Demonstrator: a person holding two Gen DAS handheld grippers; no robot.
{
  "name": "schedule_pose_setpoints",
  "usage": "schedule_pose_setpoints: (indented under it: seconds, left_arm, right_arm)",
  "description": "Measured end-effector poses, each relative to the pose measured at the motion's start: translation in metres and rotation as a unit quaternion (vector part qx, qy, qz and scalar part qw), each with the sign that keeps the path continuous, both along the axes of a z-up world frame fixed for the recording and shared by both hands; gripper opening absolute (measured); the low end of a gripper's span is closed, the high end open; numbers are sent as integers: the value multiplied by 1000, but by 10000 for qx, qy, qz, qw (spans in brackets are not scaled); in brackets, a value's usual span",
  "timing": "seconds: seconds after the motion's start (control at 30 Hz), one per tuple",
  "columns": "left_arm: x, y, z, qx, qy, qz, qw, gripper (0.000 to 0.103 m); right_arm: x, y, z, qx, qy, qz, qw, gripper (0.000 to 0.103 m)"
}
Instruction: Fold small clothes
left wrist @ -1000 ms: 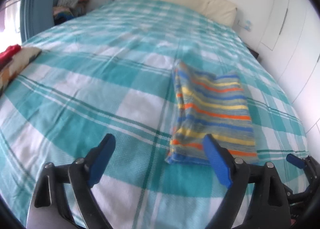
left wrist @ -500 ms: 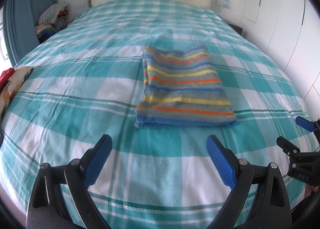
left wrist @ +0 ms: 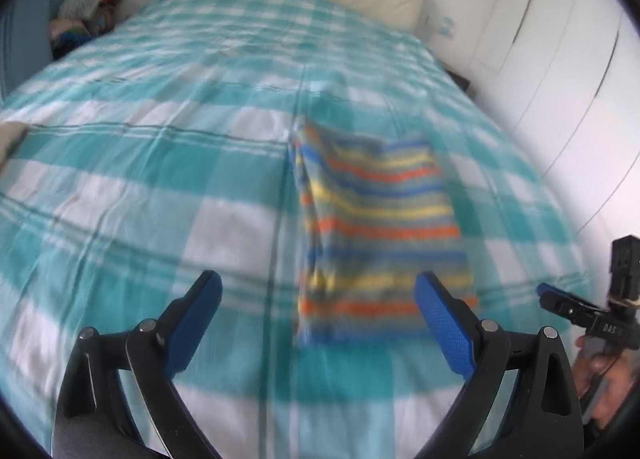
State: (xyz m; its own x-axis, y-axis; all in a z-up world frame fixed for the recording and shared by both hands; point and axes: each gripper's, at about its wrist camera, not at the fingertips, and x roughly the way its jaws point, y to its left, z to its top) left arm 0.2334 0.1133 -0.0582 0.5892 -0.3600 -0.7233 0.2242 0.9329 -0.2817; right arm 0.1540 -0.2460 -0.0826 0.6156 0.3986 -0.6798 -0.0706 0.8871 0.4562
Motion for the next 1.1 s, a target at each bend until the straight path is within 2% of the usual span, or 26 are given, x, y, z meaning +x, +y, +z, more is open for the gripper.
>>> schedule_pose_setpoints:
  seconds: [0.07,0.17,0.23,0.3,0.37,0.4,0.43,0.47,0.5,0.53,0.6,0.63,0.8,0.83,0.9,0.93,0.97,1.0,1.03,1.1]
  left_arm:
    - [36,1,-10,-260,184,-119,9994,98]
    - [79,-6,-37,-197,500,-220,9983,98]
    - [97,-10,-55,-167,720,-274,9969,97]
    - [110,-12,-69,-327,874,-329,9951,97]
    - [114,-17,-73,-466,813,-371,9949,97]
    - [114,-20,-74,-514,799,-418,9946,95]
    - [115,-27,-77,-453,859,-488,9941,71]
    - [117,-34,-80,-330,951,-579,9932,28]
    - [117,-42,-84,-314,1068,-680,9915,23]
    - [115,-46,-81,-239,1007,-624,9927,19]
    - [106,-53,-68,-112,851,-610,9944,17]
    - [101,-55,-59,-116,740,-631,9952,16]
    - [76,-75,0,-335,100,-850,9958,17]
    - [75,-85,7,-299,41,-889,9956,21]
    - [78,-101,4,-69,58,-890,9960,46]
    - [81,-106,-3,161,108,-791,9967,75]
    - [80,-110,-14,528,127,-574,9969,87]
    - [72,-108,-21,775,88,-432,9960,87]
    - [63,-110,-29,1032,37,-346,9941,87]
    - [39,-107,-35,1382,-132,-281,9899,87]
  right_arm:
    - [32,-3,7,410,-132,42,9991,87]
    - [85,9,-2,812,64,379,9960,87]
    - [120,23,-21,1133,340,600,9912,87]
    - [148,39,-45,1388,629,805,9850,84]
    - [163,55,-59,1329,597,759,9864,74]
    - [167,63,-60,1217,541,734,9884,55]
    - [172,75,-61,1010,606,788,9899,34]
    - [173,85,-59,733,576,809,9924,31]
    - [170,97,-52,301,442,842,9950,28]
    - [164,111,-41,-212,262,910,9953,26]
    - [152,122,-23,-606,-42,1002,9931,25]
    - [143,123,-9,-627,-226,1019,9926,25]
    - [113,103,51,-560,-890,896,9904,24]
    - [113,94,56,-533,-924,827,9908,25]
    - [113,68,57,-522,-842,608,9932,28]
    - [116,49,48,-633,-649,426,9950,40]
    - [119,38,40,-858,-450,243,9950,51]
    - [119,21,27,-1233,-208,-48,9921,79]
    - [113,2,13,-1648,61,-373,9856,88]
    - [92,-23,-1,-1873,231,-611,9801,88]
